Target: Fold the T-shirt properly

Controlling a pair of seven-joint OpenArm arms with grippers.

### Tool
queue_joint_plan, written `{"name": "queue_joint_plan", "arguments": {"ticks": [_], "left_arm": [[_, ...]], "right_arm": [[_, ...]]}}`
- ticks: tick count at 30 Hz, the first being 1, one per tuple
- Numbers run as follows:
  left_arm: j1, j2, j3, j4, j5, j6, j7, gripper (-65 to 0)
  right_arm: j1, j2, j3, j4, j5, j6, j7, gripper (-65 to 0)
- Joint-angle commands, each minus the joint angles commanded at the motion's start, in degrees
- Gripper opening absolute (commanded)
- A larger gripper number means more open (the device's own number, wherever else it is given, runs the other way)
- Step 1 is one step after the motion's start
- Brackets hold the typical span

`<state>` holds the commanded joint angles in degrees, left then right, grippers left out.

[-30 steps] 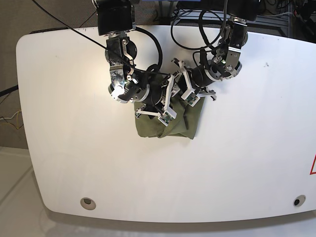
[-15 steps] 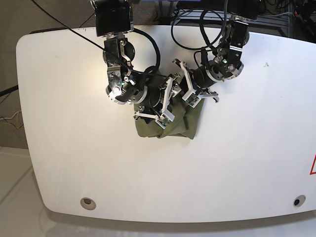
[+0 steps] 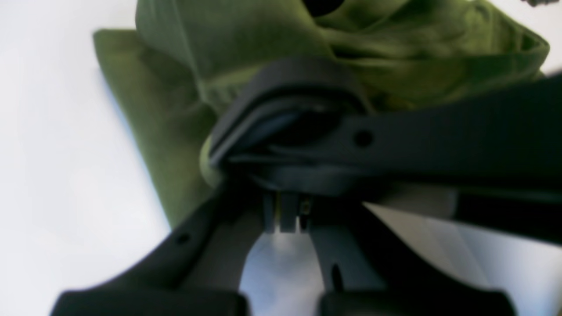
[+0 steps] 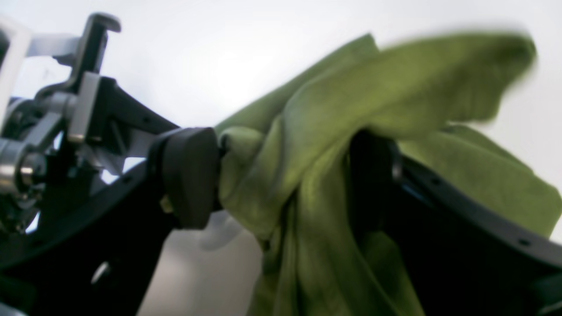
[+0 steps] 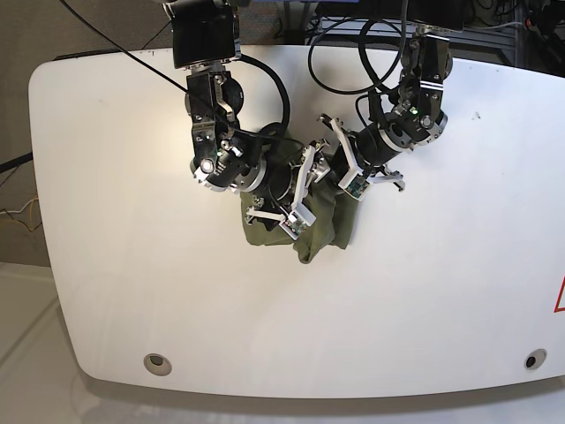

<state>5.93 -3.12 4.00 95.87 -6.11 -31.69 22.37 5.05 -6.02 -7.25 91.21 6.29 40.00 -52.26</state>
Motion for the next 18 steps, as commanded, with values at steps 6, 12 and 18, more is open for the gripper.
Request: {"name": "queue_joint_plan", "arguments": {"ticks": [6,12,18], "left_arm": [[0.53,-0.62,-4.57,-0.09,0.0,0.0,0.44,-65.0],[0.79,-0.79,-9.41,0.18,-0.09,0.0,2.81,-65.0],[1.76,-0.88,-16.53,0.18,-0.09,0.0,3.08,-65.0]], "right_arm": [[0.0,-0.26,0.0,0.0,0.0,0.0,0.0,-19.8],[0.0,-0.26,0.0,0.0,0.0,0.0,0.0,-19.8],[0.0,-0.35,-0.26,0.0,0.0,0.0,0.0,-19.8]]}}
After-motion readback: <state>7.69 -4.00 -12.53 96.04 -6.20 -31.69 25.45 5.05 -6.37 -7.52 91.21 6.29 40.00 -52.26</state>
